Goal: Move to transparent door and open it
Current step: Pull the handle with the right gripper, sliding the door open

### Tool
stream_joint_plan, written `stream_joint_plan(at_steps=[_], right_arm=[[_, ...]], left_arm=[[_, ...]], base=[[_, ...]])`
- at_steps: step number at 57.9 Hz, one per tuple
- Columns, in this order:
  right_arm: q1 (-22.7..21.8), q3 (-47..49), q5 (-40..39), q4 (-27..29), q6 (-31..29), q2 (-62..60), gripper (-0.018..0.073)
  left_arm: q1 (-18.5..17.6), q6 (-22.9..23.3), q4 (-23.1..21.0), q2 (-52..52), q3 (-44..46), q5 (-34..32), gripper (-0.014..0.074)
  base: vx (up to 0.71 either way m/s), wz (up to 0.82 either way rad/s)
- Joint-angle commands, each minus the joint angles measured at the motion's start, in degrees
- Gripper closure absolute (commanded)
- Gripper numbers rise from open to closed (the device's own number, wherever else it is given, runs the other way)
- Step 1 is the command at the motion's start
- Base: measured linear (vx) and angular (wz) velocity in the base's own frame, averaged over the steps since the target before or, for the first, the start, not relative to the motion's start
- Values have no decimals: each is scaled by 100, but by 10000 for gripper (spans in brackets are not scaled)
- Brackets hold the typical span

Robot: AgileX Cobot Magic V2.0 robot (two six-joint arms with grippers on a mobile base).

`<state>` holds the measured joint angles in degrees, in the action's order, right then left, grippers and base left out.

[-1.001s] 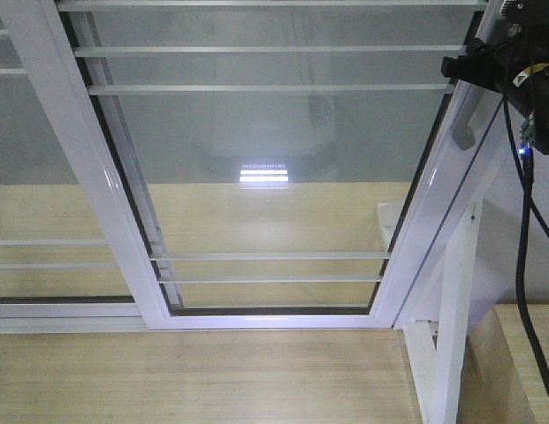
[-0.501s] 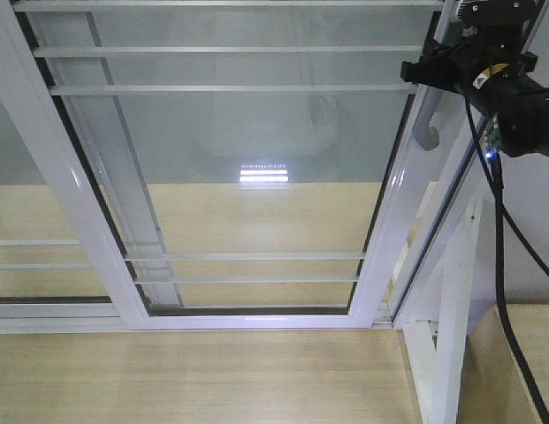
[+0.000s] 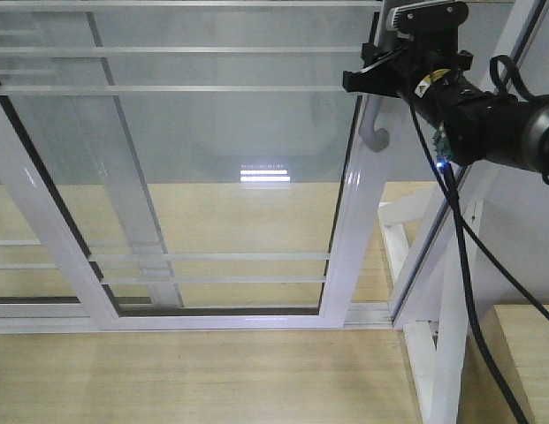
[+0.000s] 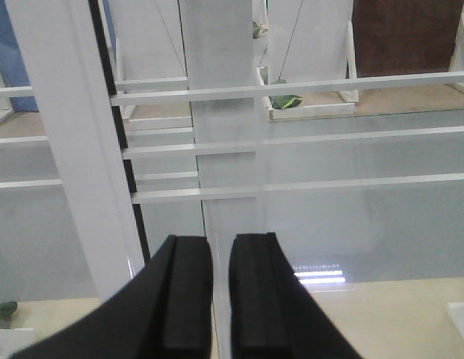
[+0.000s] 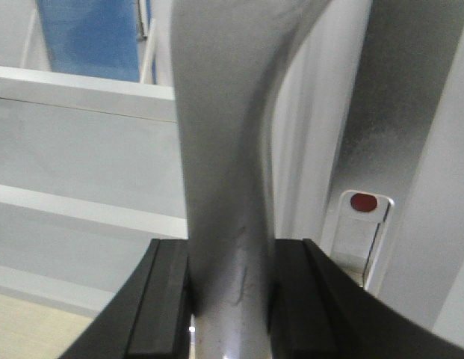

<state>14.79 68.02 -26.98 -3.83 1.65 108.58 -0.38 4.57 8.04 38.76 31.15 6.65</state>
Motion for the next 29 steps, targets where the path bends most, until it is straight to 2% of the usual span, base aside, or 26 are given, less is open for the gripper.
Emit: stream_joint_plan(at_steps=[1, 29], right_arm=[[294, 92, -334, -212, 8, -315, 295], [1029, 92, -391, -228, 0, -260, 295]], left_arm=[[-20, 49, -10, -8, 198, -506, 344], [-20, 49, -10, -8, 198, -492, 344]], base=[[0, 0], [0, 0]])
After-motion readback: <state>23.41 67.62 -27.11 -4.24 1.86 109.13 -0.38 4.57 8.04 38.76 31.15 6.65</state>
